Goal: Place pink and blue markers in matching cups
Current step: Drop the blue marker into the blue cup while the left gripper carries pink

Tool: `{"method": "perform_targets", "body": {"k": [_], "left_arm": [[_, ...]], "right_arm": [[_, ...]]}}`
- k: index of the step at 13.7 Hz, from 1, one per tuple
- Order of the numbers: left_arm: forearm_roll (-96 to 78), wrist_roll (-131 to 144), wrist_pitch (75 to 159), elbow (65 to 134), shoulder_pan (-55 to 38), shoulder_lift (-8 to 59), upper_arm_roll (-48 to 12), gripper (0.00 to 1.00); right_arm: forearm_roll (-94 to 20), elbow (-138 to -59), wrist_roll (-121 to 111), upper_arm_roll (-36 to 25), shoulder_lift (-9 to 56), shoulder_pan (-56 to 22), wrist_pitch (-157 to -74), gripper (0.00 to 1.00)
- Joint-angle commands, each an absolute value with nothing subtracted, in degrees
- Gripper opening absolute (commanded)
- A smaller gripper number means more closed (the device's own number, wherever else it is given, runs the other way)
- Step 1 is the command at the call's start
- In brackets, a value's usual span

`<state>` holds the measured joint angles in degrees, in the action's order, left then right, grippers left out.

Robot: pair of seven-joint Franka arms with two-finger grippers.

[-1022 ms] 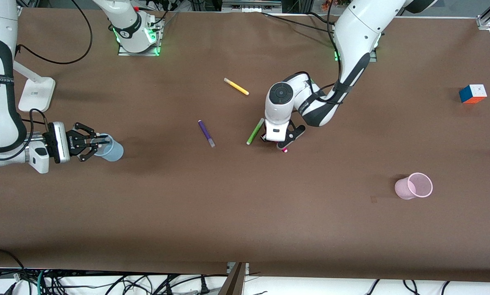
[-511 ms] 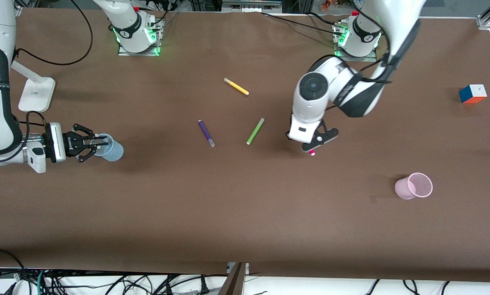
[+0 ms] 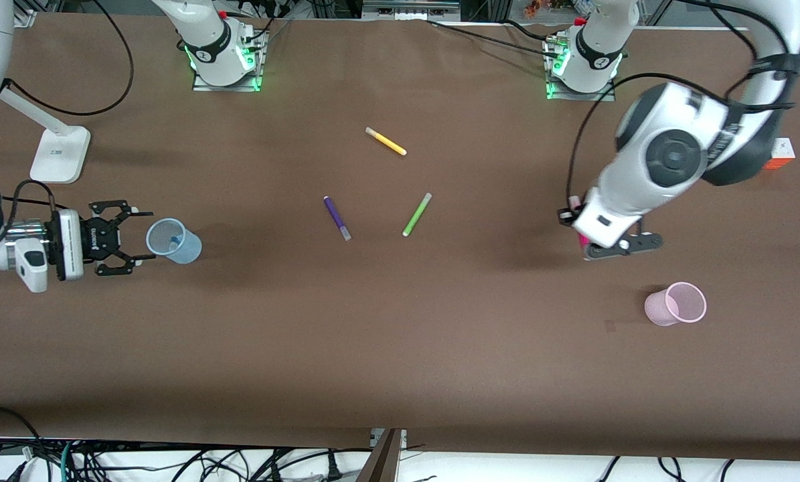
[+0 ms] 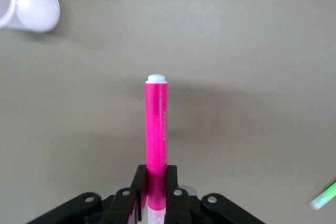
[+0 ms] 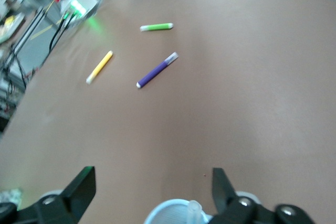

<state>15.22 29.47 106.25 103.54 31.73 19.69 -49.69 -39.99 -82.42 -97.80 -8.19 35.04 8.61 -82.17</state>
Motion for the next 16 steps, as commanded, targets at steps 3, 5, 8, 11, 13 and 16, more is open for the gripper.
{"method": "perform_targets", "body": {"k": [3,5,8,11,13,16], "left_arm": [[15.03,4.2,104.85,103.36,42.51,19.51,-52.12,0.0],[18.17,-8.03,106.6,103.36,45.08,19.42,-51.94,0.0],[21.01,-22.1,113.69,103.45,48.24,19.86,-52.03,0.0],[20.57,-40.28,124.25,103.54,52.46,24.85,-52.21,0.0],[19.0,-50.05,129.79,103.36,54.48,27.41,-52.21,0.0],[16.88,-60.7,137.61,103.36,55.98,30.48,-52.21,0.0]], "right_arm": [[-30.53,-76.38,-63.81,-7.3,30.6,3.8,-80.85,1.0],[-24.9,-74.28,-46.58,-5.9,29.36,1.24,-80.95,1.0],[-12.53,-74.0,-27.49,0.76,27.43,0.18,-81.56,1.0],[-2.13,-79.17,-9.03,7.46,23.13,0.18,-83.13,1.0],[-1.32,-87.23,0.49,7.56,17.61,0.26,-86.2,1.0],[-1.14,-95.52,1.32,7.47,8.03,1.92,-89.56,1.0]]}}
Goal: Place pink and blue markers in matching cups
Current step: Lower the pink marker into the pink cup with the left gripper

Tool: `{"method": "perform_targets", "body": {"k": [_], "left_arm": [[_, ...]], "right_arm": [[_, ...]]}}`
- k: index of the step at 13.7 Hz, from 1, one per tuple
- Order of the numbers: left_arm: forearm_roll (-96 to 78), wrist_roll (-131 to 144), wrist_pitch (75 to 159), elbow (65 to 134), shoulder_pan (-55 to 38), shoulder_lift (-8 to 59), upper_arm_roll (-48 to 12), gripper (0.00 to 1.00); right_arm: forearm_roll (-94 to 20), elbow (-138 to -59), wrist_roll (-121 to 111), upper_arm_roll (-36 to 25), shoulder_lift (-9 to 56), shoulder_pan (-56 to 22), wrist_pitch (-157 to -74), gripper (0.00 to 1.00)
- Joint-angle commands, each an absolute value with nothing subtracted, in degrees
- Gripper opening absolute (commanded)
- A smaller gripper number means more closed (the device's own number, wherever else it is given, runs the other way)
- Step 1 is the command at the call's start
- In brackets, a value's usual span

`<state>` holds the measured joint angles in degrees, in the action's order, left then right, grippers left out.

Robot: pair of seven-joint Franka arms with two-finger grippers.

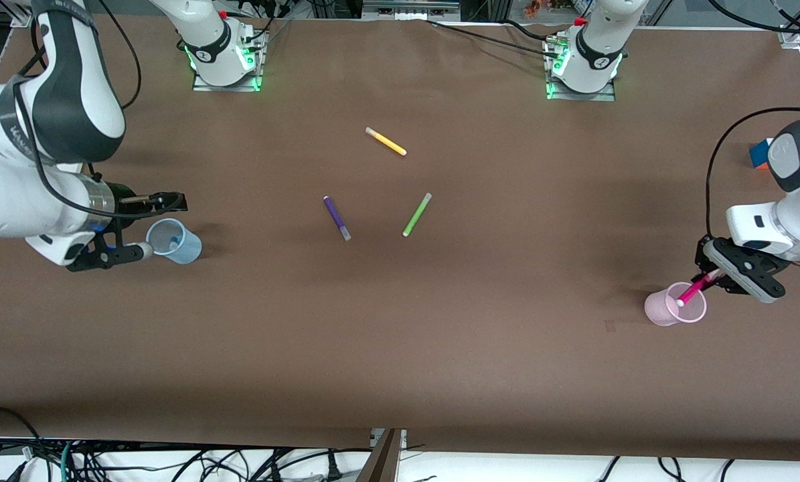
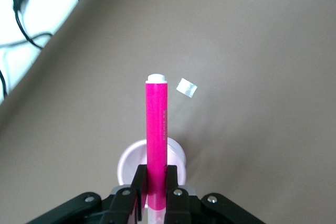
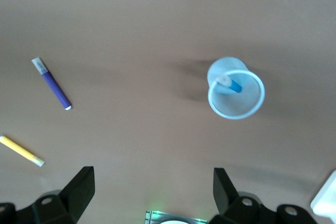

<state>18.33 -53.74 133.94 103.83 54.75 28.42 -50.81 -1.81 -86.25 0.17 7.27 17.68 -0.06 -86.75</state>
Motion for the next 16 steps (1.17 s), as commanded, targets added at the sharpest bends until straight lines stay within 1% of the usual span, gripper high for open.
{"method": "perform_targets", "body": {"k": [1,3,5,7,8,10,13,16], "left_arm": [[16.61,-62.65,139.55,103.36,56.42,32.06,-52.29,0.0],[14.51,-68.17,141.49,103.27,57.83,36.54,-52.82,0.0],[13.1,-73.11,143.35,103.36,59.85,40.06,-53.61,0.0],[13.01,-74.87,143.96,103.36,60.12,41.13,-53.61,0.0],[12.14,-76.88,144.4,103.36,60.64,42.87,-53.7,0.0],[7.41,-79.36,144.41,103.62,61.69,45.17,-54.22,0.0],[1.77,-85.76,144.05,105.02,64.5,47.54,-56.07,0.0],[1.76,-88.68,143.88,104.85,65.92,49.48,-56.25,0.0]], "right_arm": [[-1.06,-97.1,1.23,7.47,5.04,2.72,-89.3,1.0],[1.04,-97.47,1.41,6.95,-0.85,4.12,-88.16,1.0],[1.67,-97.03,1.06,5.29,-3.51,5.1,-87.37,1.0],[1.58,-94.59,0.88,2.39,-3.96,5.18,-86.05,1.0],[0.97,-93.09,0.62,1.07,-3.78,5.19,-84.48,1.0],[1.75,-91.24,0.79,1.23,-3.69,5.01,-81.05,1.0],[1.06,-90.79,1.58,1.41,-3.08,3.88,-80.95,1.0],[0.88,-89.91,1.41,1.41,-2.11,3.6,-80.95,1.0]]}}
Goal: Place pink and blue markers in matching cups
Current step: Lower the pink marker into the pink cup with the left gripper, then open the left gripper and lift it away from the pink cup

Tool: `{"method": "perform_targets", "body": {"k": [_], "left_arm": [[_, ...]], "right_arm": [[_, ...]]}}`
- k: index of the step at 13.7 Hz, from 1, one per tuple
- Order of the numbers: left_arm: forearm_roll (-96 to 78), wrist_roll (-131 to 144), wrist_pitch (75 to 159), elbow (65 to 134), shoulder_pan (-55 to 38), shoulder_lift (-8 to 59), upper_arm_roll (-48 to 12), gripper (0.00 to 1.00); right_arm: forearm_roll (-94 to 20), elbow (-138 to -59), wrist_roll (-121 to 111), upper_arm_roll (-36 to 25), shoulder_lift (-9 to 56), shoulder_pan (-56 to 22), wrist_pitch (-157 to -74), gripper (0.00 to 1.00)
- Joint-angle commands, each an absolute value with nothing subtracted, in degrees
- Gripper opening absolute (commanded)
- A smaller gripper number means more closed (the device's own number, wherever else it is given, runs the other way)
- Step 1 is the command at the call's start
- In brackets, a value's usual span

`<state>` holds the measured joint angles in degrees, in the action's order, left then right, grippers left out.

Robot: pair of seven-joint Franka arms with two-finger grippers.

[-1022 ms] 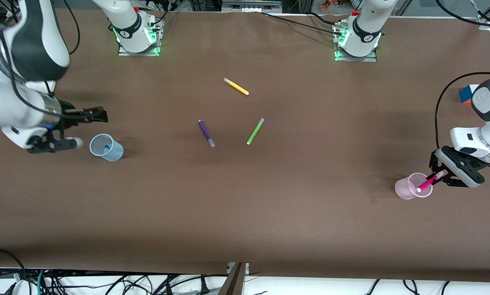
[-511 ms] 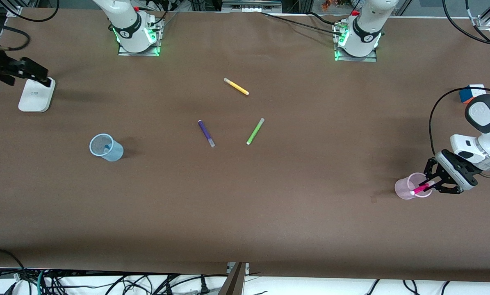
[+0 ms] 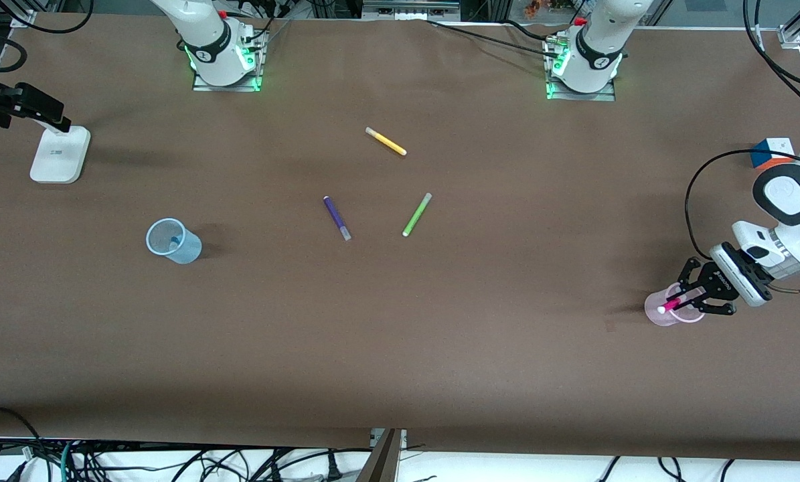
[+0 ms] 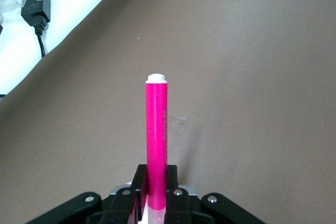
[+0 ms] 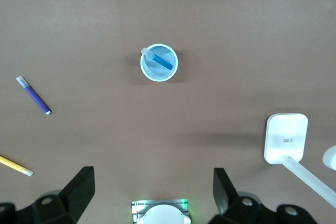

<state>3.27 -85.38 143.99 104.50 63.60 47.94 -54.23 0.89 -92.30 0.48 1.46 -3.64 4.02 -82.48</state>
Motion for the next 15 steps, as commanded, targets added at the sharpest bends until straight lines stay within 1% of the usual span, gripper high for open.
{"method": "perform_targets", "body": {"k": [1,6,7,8,9,10,13,15], "left_arm": [[1.76,-89.38,143.88,104.77,66.0,49.57,-56.25,0.0],[1.67,-90.18,143.88,104.5,67.06,50.45,-56.25,0.0],[1.67,-90.18,143.88,104.5,67.06,50.45,-56.25,0.18],[1.67,-90.18,143.88,104.41,66.97,50.45,-56.25,0.48],[1.67,-90.18,143.79,104.41,66.97,50.45,-56.25,0.84],[1.76,-90.18,143.79,104.33,66.97,50.45,-56.25,1.0],[1.76,-90.18,143.79,104.33,66.97,50.36,-56.25,1.0],[1.76,-88.69,143.62,103.98,66.89,49.05,-56.6,1.0]], "right_arm": [[0.88,-89.83,1.32,1.41,-1.94,3.6,-80.86,1.0],[0.88,-88.68,1.15,1.32,-1.41,2.11,-80.86,1.0],[0.88,-88.68,0.62,1.14,-1.41,2.2,-80.86,1.0],[0.97,-88.68,0.62,1.14,-1.32,2.11,-80.95,1.0],[1.31,-88.68,0.62,1.32,-1.06,1.94,-81.12,1.0],[1.14,-88.68,0.62,1.32,-0.97,1.93,-80.95,1.0],[0.88,-88.68,0.7,1.23,-0.88,2.02,-80.95,1.0],[0.88,-88.68,0.7,1.23,-0.88,2.02,-80.95,1.0]]}}
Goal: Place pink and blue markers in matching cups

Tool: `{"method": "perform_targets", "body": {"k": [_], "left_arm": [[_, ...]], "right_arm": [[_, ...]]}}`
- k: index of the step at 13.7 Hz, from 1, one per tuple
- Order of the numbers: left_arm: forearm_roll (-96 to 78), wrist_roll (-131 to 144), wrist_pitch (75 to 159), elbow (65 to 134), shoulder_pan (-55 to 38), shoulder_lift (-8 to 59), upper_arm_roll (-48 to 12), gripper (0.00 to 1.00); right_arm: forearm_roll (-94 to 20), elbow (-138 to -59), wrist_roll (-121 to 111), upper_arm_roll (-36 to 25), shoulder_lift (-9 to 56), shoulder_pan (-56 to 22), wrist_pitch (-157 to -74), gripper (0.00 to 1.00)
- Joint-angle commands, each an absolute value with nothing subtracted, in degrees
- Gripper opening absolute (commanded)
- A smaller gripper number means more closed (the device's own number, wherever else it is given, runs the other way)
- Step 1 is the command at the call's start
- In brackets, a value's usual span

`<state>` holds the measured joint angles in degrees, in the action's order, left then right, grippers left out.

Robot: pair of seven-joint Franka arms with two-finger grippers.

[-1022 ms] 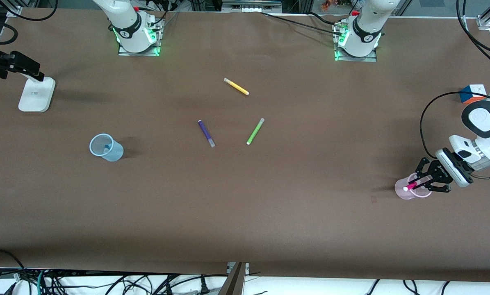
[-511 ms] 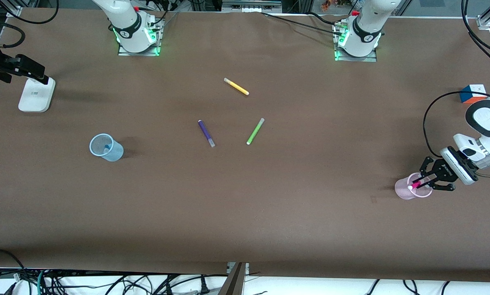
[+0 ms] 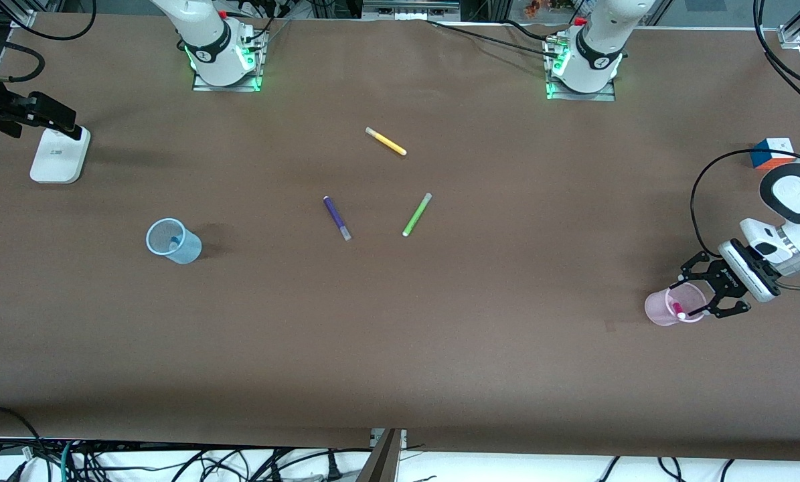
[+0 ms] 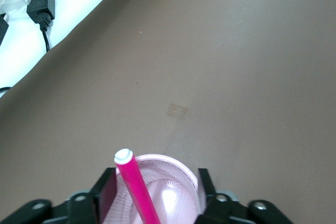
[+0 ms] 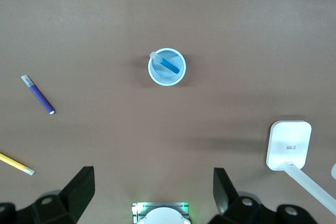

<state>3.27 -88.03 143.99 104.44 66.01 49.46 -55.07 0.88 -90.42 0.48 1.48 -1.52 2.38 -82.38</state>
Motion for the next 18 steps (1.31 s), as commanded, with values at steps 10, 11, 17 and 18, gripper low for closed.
{"method": "perform_targets", "body": {"k": [10,11,17,18], "left_arm": [[3.6,-26.79,105.34,94.77,62.95,21.1,-61.69,1.0],[4.13,-20.72,101.12,92.4,60.84,20.31,-61.7,1.0],[14.06,6.66,85.35,82.01,46.24,20.04,-61.61,1.0],[14.06,8.33,84.65,81.31,44.66,20.04,-61.61,1.0]], "right_arm": [[1.49,-88.68,0.7,1.23,-0.88,2.11,-80.95,1.0],[1.49,-88.68,0.7,1.23,-0.88,2.11,-80.95,1.0],[1.32,-88.68,0.62,1.06,-0.88,2.2,-80.95,1.0],[1.32,-88.68,0.62,0.97,-0.88,2.37,-80.95,1.0]]}}
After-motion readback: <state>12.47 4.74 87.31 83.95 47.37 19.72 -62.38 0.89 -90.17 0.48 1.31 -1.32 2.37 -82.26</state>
